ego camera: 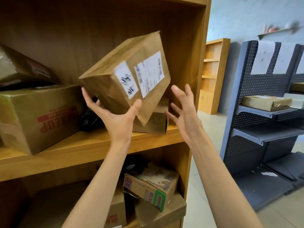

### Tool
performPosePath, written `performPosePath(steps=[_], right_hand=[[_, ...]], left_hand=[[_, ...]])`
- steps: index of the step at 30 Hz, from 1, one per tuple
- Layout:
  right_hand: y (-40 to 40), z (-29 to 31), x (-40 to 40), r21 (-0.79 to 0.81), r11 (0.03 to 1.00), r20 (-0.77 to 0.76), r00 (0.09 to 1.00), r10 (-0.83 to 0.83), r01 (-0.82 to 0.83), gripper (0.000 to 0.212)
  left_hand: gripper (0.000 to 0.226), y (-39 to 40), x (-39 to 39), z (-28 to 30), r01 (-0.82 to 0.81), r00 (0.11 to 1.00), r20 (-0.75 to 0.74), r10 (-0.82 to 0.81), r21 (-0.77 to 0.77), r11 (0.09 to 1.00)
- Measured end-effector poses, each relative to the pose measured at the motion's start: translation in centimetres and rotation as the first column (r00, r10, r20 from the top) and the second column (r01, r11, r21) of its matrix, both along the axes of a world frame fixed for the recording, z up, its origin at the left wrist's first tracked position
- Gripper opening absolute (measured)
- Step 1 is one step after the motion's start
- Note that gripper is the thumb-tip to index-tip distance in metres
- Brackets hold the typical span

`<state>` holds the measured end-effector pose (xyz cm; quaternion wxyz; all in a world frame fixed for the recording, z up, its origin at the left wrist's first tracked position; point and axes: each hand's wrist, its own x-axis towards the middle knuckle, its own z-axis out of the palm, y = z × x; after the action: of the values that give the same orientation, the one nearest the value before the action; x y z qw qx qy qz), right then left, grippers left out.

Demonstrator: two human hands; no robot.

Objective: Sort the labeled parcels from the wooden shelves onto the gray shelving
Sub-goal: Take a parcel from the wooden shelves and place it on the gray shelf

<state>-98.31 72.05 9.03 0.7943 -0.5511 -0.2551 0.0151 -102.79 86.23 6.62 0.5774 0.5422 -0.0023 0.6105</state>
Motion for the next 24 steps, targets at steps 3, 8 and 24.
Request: performPosePath(steps=[3,8,24], right_hand=[[0.8,-1.2,0.2,-0.046,0.997,-0.085,0.995,0.055,-0.059,0.106],[2.1,-1.4,0.2,0.018,0.985,-0.169,0.97,0.173,-0.172,0.11],[-1.4,1.2,1.9,-0.225,0.964,0.017,0.988,0.151,-0.144,0.091]], left_hand=[[0.129,-0.1,-0.5,0.7,0.287,0.954,0.01,-0.299,-0.306,0.908],[0.124,-1.4,-1.4,0.2,0.502,0.835,0.037,-0.549,-0.461,0.732],[0.116,6.6,-4.3,-1.2,0.664,0.621,-0.432,-0.654,-0.154,0.732]])
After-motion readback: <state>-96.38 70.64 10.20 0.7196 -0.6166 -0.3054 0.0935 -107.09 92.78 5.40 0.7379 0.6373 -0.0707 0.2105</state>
